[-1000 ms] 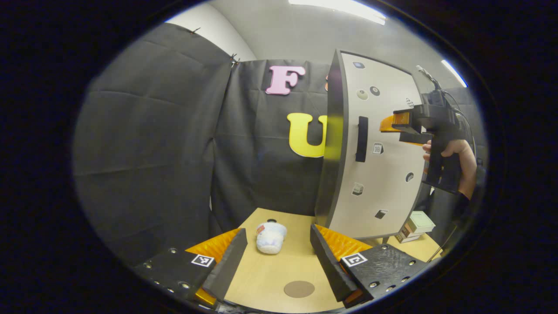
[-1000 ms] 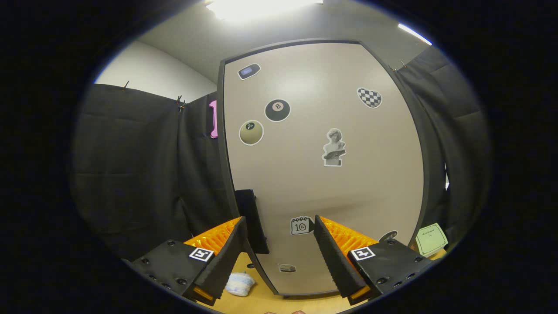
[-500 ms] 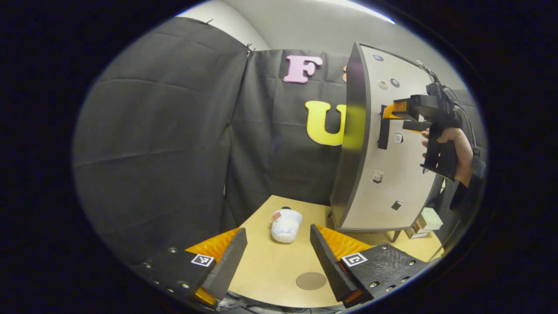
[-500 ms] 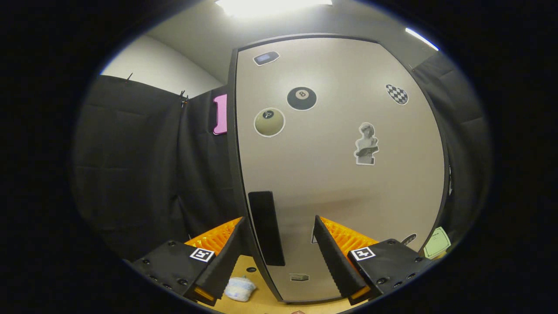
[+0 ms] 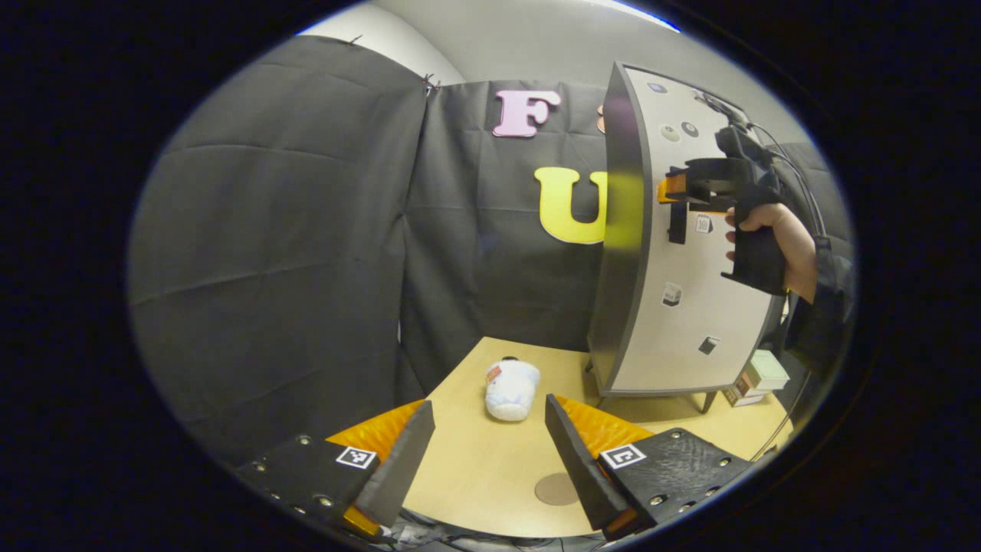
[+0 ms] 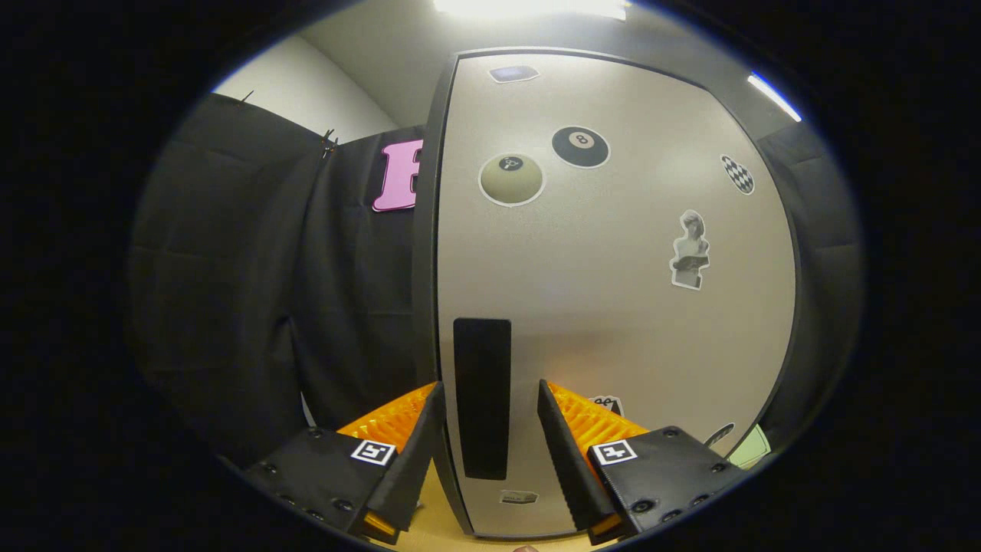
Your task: Open the cabinet door with the right hand, grasp the bottle in the cabinet with the left hand and place it on the coaster, then close the cabinet door with the right hand.
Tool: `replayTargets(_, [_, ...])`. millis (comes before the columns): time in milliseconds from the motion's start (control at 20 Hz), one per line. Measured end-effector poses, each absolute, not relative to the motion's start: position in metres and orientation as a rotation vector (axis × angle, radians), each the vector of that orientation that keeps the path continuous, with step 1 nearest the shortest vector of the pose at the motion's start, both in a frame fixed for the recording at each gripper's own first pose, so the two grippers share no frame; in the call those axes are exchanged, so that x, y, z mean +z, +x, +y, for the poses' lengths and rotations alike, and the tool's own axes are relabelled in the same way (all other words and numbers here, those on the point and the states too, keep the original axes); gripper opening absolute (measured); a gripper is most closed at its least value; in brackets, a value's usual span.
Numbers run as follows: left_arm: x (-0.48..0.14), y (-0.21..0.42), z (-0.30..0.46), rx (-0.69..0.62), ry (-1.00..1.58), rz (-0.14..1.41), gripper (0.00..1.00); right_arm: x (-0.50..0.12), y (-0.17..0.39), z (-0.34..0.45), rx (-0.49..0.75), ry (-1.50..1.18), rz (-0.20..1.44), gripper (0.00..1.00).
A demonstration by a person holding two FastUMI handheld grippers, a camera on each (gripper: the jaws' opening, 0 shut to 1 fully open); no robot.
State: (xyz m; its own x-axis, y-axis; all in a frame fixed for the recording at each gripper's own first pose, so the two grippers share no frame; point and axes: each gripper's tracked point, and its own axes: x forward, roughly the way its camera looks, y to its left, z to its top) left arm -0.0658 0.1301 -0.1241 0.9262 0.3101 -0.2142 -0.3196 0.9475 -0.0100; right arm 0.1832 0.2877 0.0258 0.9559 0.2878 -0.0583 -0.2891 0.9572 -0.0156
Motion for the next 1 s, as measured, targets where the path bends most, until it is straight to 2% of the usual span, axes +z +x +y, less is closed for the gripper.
replayTargets(50, [-0.124, -0.065, 0.129, 0.321, -0.044, 0.213, 0.90, 0.024, 0.185, 0.290, 0.289, -0.026, 0.063, 0.72])
replayTargets(100, [-0.125, -0.065, 0.130, 0.320, -0.045, 0.213, 0.90, 0.022, 0.186, 0.293, 0.286, -0.024, 0.073, 0.65])
replayTargets(200, [-0.124, -0.065, 0.131, 0.322, -0.045, 0.212, 0.90, 0.018, 0.187, 0.299, 0.285, -0.025, 0.093, 0.46])
replayTargets(250, [-0.124, -0.066, 0.131, 0.326, -0.046, 0.211, 0.90, 0.017, 0.187, 0.299, 0.278, -0.034, 0.097, 0.45])
replayTargets(300, [-0.124, -0.065, 0.131, 0.329, -0.047, 0.210, 0.90, 0.017, 0.187, 0.292, 0.243, -0.059, 0.101, 0.51])
replayTargets(350, [-0.124, -0.065, 0.132, 0.333, -0.049, 0.209, 0.90, 0.018, 0.185, 0.291, 0.237, -0.052, 0.099, 0.51])
replayTargets(400, [-0.124, -0.065, 0.132, 0.336, -0.053, 0.209, 0.90, 0.015, 0.187, 0.293, 0.234, -0.040, 0.107, 0.35])
replayTargets(500, [-0.124, -0.066, 0.132, 0.340, -0.057, 0.208, 0.90, 0.015, 0.188, 0.292, 0.232, -0.030, 0.121, 0.31])
replayTargets(550, [-0.123, -0.067, 0.132, 0.343, -0.057, 0.207, 0.90, 0.016, 0.189, 0.291, 0.223, -0.033, 0.123, 0.35])
replayTargets(650, [-0.123, -0.067, 0.133, 0.349, -0.039, 0.208, 0.90, 0.014, 0.189, 0.293, 0.232, -0.021, 0.143, 0.28])
replayTargets(700, [-0.123, -0.067, 0.133, 0.351, -0.025, 0.209, 0.90, 0.014, 0.188, 0.293, 0.246, -0.007, 0.155, 0.28])
replayTargets(800, [-0.121, -0.068, 0.129, 0.337, -0.033, 0.208, 0.90, 0.014, 0.188, 0.294, 0.278, 0.004, 0.167, 0.16])
replayTargets(850, [-0.122, -0.068, 0.129, 0.330, -0.043, 0.207, 0.90, 0.012, 0.184, 0.292, 0.291, -0.013, 0.185, 0.17])
replayTargets(900, [-0.123, -0.068, 0.129, 0.325, -0.050, 0.207, 0.89, 0.013, 0.186, 0.294, 0.296, -0.023, 0.181, 0.11])
replayTargets(1000, [-0.124, -0.067, 0.129, 0.318, -0.055, 0.208, 0.89, 0.012, 0.182, 0.292, 0.312, -0.028, 0.181, 0.10])
